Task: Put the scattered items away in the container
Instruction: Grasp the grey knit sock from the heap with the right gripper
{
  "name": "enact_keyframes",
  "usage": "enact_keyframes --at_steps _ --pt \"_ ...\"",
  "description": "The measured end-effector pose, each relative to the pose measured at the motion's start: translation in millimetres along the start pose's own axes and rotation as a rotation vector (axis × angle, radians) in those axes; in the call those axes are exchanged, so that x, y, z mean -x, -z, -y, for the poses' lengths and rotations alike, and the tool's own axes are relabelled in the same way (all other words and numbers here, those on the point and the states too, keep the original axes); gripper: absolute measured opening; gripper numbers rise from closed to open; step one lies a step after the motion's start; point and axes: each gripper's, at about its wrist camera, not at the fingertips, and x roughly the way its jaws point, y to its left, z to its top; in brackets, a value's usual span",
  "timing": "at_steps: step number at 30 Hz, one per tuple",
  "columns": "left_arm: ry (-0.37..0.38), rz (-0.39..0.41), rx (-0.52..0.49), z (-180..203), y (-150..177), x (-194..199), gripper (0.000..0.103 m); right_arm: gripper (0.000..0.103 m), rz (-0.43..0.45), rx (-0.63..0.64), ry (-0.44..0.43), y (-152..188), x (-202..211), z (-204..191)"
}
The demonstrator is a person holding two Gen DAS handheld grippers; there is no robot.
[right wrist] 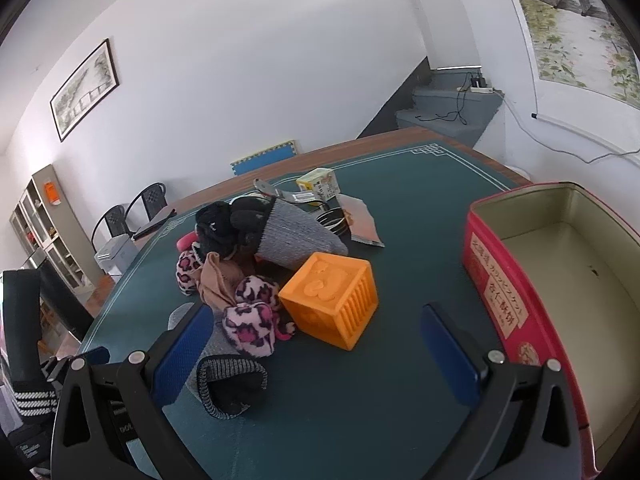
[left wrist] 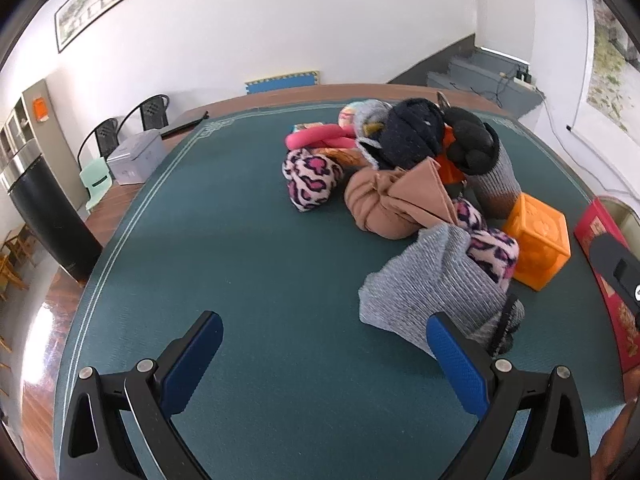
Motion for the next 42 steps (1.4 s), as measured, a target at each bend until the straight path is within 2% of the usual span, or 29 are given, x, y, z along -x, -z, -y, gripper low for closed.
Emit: enact_keyframes --at_steps 6,9,11,14,17,23,29,33,36,38,42 --pt "0.058 -0.002 0.005 -6.6 -15.5 -13.9 0.103 0.103 -0.015 0.015 -0.012 3.2 -1.1 -3.7" --pt "0.094 0.028 0.037 -38.8 -16.2 -25.2 0.103 0.103 -0.022 0.023 -0.017 4.8 -1.6 -5.5" --pt "0.066 0.068 0.025 -34.5 -5.1 -17.9 0.103 0.103 -0.027 0.028 -0.021 5.9 -1.9 -6.7" --pt "0.038 0.061 0.039 -47.0 -11.0 -22.1 0.103 0.103 -0.034 0.036 -0.027 7.5 -2.5 -8.6" --pt "0.013 0.058 0.084 -49.0 -14.6 -28.3 0.103 0.103 -0.041 0.044 -0.033 9.1 -3.0 -10.4" --pt "-0.036 0.03 0.221 -86.5 -19.4 -37.7 0.103 0.103 -0.073 0.086 -0.089 14.9 -8.3 -21.1" --pt "-0.014 0.037 0.224 -89.3 -16.1 -34.7 0.103 0.102 -0.12 0.183 -0.13 27.2 -19.1 -43.6" --pt "-0.007 0.034 0.223 -88.8 -15.0 -33.0 0.103 0.1 -0.181 0.224 -0.154 34.8 -32.9 -55.1" --pt "-0.011 0.026 0.239 -90.4 -15.6 -35.5 0.103 0.086 -0.269 0.202 -0.188 37.4 -50.7 -57.2" --pt "-0.012 0.023 0.246 -92.9 -15.3 -36.6 0.103 0.071 -0.33 0.166 -0.212 39.1 -64.4 -55.4" --pt "0.002 0.02 0.241 -92.3 -14.8 -37.5 0.103 0.06 -0.358 0.15 -0.228 40.5 -72.1 -55.9"
